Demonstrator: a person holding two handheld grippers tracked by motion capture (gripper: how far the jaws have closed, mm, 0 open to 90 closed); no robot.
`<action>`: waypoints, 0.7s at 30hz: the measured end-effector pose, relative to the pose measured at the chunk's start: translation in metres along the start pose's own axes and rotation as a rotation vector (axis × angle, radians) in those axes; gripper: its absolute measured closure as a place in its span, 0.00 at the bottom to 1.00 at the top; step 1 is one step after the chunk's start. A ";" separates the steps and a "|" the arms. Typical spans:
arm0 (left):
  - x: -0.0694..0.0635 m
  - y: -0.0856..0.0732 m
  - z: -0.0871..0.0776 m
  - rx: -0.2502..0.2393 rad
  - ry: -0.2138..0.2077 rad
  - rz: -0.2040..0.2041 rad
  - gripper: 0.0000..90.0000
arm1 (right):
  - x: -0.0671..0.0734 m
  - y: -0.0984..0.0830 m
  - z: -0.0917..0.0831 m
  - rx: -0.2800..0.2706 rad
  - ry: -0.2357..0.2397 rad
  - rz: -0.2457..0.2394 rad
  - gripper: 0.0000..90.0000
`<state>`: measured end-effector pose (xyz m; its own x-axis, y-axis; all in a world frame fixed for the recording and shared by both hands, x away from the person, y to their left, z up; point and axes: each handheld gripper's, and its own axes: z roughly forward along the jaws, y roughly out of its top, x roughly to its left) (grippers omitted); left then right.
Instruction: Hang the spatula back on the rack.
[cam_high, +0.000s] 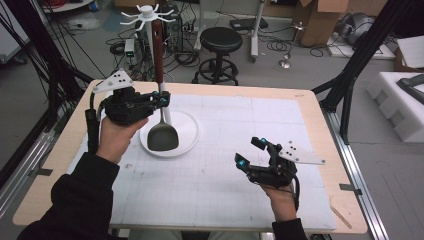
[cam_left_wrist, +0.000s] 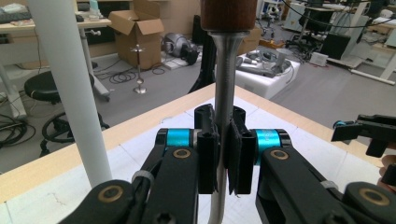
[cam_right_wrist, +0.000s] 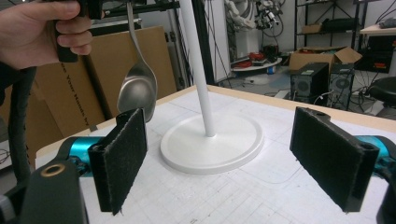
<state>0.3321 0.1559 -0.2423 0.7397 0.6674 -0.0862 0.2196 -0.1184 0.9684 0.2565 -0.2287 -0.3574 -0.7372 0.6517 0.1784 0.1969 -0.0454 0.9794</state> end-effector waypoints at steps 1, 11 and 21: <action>0.000 0.000 0.001 0.000 -0.003 0.002 0.93 | 0.000 0.000 0.000 -0.002 0.003 0.004 0.20; 0.005 0.003 0.010 0.013 0.059 -0.028 0.93 | 0.003 -0.001 0.002 -0.016 0.023 0.009 0.20; 0.015 -0.005 0.012 0.028 0.078 -0.047 0.93 | 0.003 -0.001 0.001 -0.017 0.029 0.010 0.20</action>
<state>0.3498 0.1576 -0.2512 0.6771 0.7274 -0.1115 0.2710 -0.1055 0.9568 0.2547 -0.2257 -0.3577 -0.7534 0.6293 0.1905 0.1936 -0.0645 0.9789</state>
